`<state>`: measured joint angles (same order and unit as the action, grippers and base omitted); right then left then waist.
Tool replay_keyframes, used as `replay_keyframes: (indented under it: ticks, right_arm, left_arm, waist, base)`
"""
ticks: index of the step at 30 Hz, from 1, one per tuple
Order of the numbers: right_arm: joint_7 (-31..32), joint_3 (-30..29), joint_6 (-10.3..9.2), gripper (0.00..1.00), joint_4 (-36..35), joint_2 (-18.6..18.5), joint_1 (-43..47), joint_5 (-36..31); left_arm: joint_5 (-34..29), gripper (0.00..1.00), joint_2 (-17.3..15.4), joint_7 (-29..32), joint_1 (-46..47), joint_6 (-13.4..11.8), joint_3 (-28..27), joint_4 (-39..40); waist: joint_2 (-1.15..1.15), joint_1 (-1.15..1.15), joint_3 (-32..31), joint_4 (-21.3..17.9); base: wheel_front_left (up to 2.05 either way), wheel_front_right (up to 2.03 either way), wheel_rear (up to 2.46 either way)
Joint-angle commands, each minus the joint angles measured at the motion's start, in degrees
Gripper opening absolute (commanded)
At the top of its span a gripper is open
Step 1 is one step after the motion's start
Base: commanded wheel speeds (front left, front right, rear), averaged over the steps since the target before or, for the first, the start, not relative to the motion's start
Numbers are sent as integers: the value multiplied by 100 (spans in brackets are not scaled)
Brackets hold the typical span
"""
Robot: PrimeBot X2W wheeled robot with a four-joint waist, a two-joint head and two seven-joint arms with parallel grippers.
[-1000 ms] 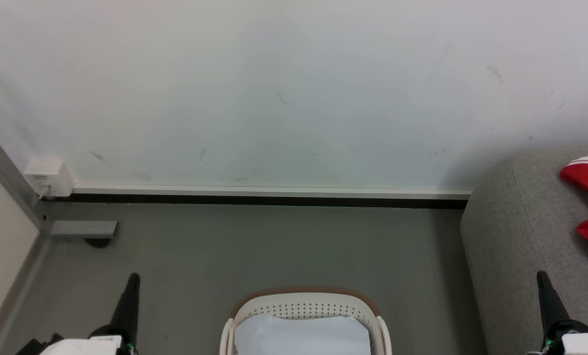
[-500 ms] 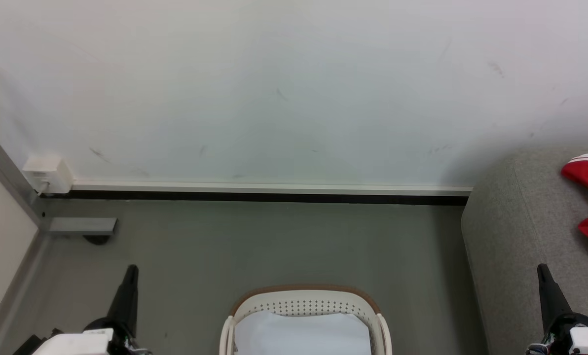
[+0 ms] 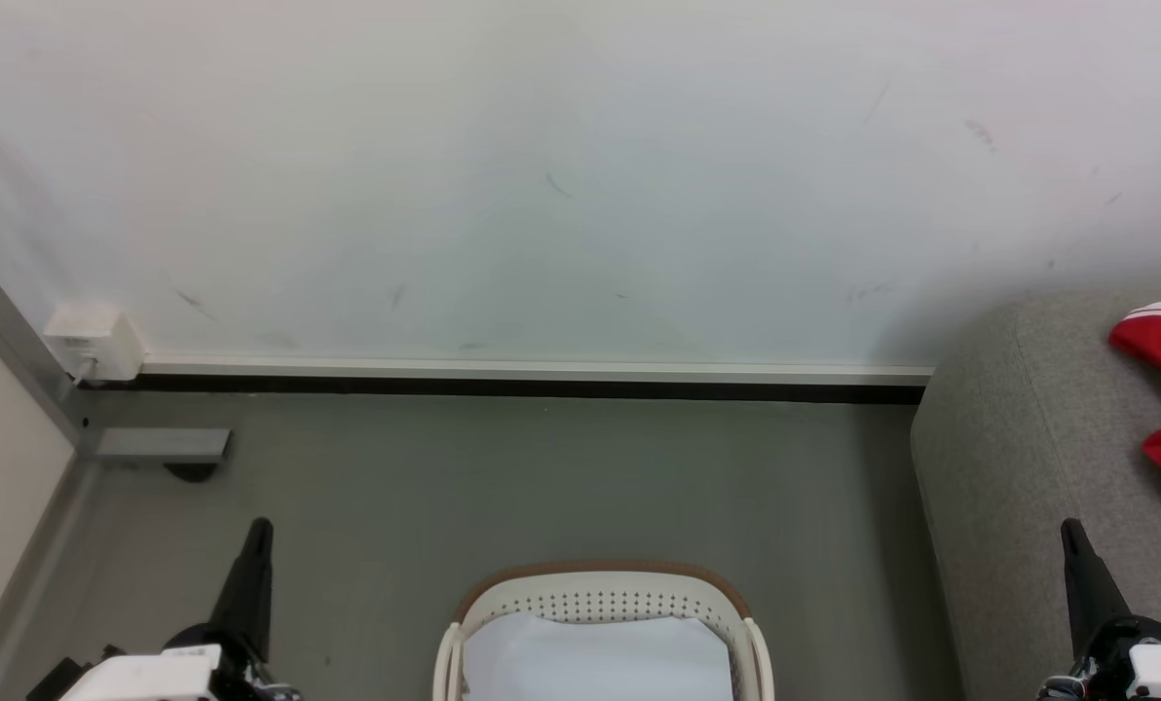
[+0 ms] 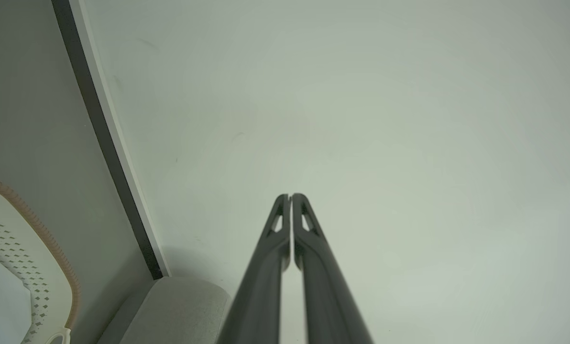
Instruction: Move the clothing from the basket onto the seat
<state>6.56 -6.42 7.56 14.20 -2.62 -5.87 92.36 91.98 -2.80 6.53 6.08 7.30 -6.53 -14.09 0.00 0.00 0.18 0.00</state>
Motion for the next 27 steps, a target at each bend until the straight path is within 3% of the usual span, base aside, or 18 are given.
replay_keyframes:
  ticks: [1,27]
  right_arm:
    - [17,-25,-14,0,-32,-48,-78,11]
    - [16,-25,-14,0,-31,-47,-77,11]
  left_arm:
    - [76,0,-13,24,49,39,-13,0]
    - [77,0,-13,23,48,38,-12,2]
  waist:
    - [0,0,0,0]
    - [0,0,0,0]
  base:
    - [0,0,0]
    - [0,0,0]
